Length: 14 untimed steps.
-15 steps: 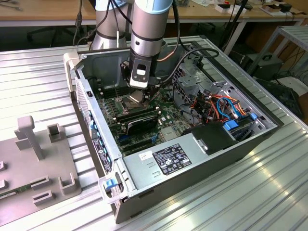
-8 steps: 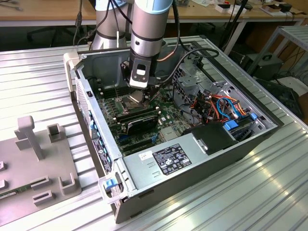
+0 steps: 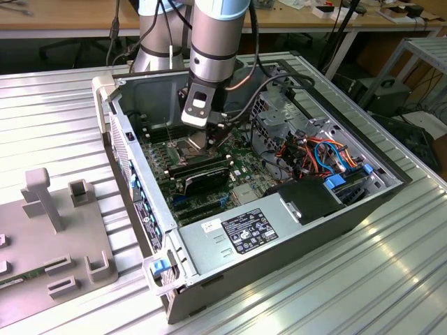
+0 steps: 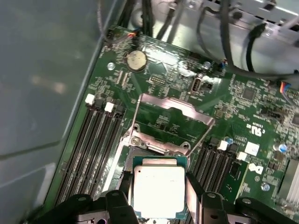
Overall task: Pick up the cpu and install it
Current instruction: 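Place the cpu into insertion slot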
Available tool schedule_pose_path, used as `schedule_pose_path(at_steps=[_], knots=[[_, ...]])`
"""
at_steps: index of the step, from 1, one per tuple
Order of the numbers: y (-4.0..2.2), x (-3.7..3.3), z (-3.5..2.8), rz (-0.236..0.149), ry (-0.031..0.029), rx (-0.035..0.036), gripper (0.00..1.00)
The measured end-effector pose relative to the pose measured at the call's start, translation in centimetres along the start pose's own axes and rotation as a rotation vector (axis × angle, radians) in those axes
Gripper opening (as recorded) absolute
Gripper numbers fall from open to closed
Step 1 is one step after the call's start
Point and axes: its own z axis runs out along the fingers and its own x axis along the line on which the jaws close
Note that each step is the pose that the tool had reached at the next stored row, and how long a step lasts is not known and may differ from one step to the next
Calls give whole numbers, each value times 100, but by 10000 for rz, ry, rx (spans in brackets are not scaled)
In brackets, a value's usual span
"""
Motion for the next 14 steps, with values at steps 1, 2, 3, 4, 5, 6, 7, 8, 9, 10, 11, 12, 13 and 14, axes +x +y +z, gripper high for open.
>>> schedule_pose_path(at_steps=[1,2,3,4,5,6,7,8,9,10,11,12,13,14], knots=[[0,0,1,187,-11,1,55],[0,0,1,345,-20,1,55],[0,0,2,594,-34,1,55],[0,0,3,833,-48,2,55],[0,0,3,964,-56,4,55],[0,0,4,1202,-70,4,55],[0,0,5,1357,-79,5,55],[0,0,5,1509,-88,5,55],[0,0,7,1696,-99,6,55],[-1,0,8,1855,-108,6,55],[-1,0,8,1989,-116,7,55],[-3,1,8,2093,-123,8,55],[-4,5,10,2159,-123,5,55],[-4,6,10,2171,-124,5,55]])
